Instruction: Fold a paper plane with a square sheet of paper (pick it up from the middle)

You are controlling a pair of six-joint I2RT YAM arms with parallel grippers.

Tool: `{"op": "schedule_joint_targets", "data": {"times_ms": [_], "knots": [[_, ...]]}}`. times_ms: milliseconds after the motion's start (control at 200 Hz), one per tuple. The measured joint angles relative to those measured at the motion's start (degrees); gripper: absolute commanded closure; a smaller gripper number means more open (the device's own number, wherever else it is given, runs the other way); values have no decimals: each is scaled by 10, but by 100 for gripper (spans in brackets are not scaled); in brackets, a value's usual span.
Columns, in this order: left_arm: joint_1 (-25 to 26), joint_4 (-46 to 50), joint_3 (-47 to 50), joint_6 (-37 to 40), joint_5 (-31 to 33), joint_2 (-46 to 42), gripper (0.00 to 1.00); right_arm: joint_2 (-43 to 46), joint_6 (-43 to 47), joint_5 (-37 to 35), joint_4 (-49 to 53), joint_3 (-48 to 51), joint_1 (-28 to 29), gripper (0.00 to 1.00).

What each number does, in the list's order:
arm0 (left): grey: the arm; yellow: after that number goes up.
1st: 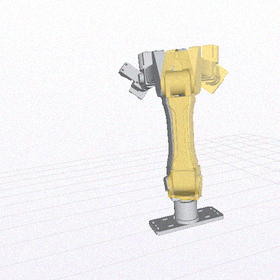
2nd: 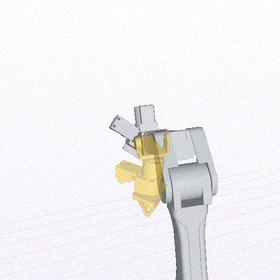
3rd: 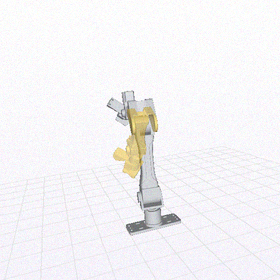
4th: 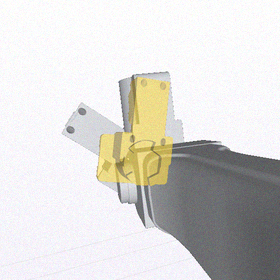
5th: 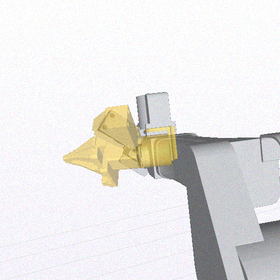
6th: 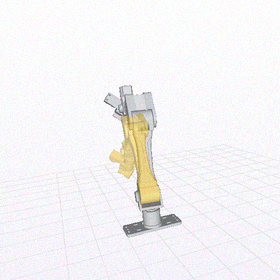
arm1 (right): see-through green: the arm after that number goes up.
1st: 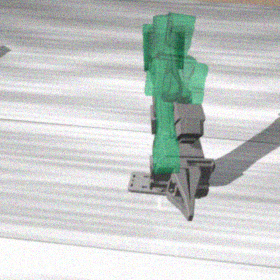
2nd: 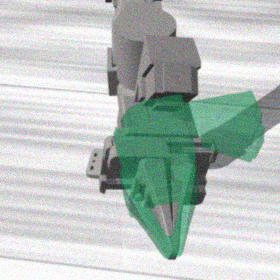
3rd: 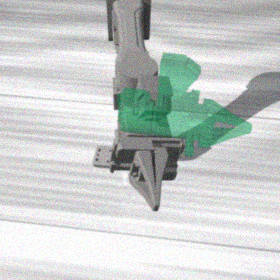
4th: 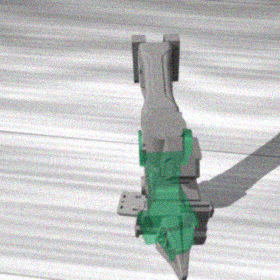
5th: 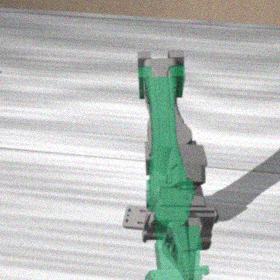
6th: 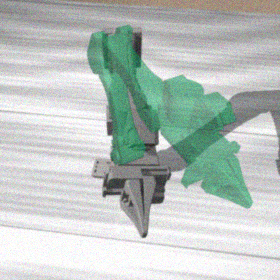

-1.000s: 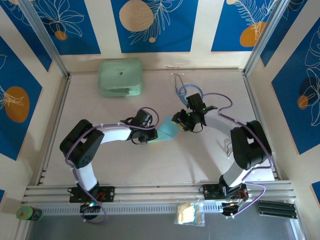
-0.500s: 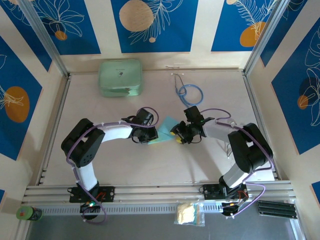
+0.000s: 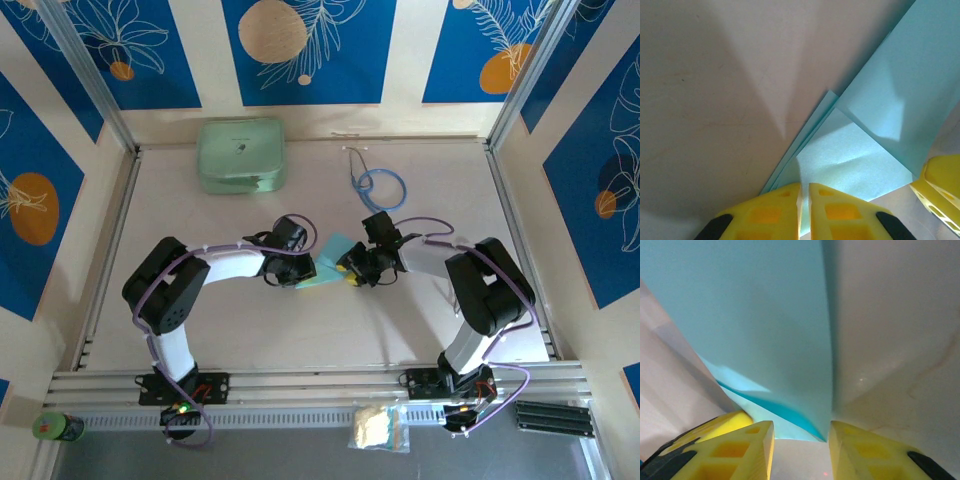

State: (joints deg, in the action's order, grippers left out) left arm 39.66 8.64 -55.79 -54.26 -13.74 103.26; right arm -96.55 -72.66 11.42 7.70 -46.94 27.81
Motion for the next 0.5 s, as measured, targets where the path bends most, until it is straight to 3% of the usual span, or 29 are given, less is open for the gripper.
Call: {"op": "schedule_joint_targets", "data": {"times_ms": [500], "knots": [[-1, 0, 0, -23, -13, 0, 84, -3, 0, 13, -69, 13, 0, 72]]}}
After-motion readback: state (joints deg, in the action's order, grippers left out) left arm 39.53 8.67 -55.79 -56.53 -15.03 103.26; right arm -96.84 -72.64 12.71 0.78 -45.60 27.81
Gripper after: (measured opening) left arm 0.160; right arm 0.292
